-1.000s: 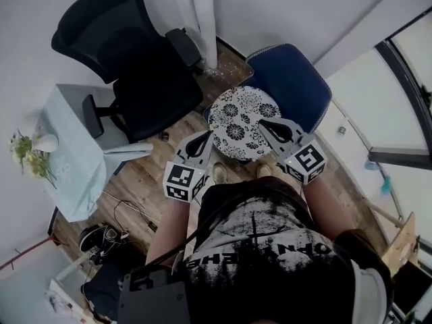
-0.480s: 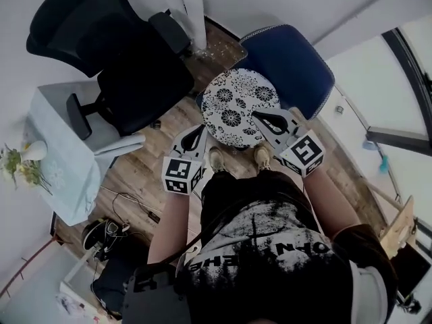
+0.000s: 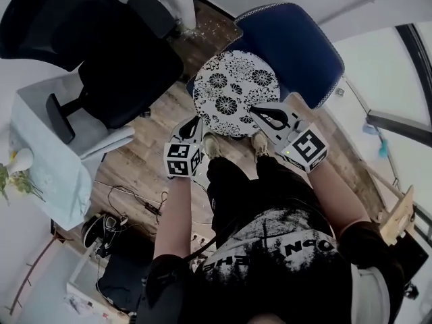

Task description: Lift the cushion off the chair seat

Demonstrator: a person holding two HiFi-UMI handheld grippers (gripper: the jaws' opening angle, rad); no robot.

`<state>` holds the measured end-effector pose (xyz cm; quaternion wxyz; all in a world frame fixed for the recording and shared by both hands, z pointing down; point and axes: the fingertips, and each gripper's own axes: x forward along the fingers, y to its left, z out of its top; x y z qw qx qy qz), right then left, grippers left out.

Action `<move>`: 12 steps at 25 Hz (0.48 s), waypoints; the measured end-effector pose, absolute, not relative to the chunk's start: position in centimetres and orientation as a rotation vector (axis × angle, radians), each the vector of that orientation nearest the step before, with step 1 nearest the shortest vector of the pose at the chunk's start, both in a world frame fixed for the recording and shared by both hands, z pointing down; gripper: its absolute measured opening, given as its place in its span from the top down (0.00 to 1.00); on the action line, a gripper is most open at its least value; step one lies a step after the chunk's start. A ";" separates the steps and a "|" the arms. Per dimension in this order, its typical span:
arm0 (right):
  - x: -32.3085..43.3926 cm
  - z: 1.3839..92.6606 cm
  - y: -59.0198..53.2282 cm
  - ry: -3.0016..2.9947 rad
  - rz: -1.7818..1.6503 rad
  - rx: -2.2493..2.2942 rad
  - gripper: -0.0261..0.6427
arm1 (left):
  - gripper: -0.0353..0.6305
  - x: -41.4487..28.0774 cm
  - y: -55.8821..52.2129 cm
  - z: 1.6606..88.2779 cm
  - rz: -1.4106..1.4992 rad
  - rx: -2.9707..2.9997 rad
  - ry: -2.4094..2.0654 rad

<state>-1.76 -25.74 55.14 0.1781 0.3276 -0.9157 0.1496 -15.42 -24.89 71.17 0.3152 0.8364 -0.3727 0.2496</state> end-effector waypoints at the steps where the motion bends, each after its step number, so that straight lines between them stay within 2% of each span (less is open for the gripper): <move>1: -1.9 55.7 -25.8 -2.585 0.430 0.920 0.94 | 0.92 -15.7 -24.8 72.4 0.670 2.184 -0.987; 3: -2.2 56.8 -26.0 -2.590 0.442 0.898 0.93 | 0.91 -16.3 -24.8 74.7 0.688 2.147 -0.991; 12: -4.0 62.3 -25.9 -2.596 0.457 0.750 0.93 | 0.72 -16.5 -25.4 84.8 0.717 1.968 -0.968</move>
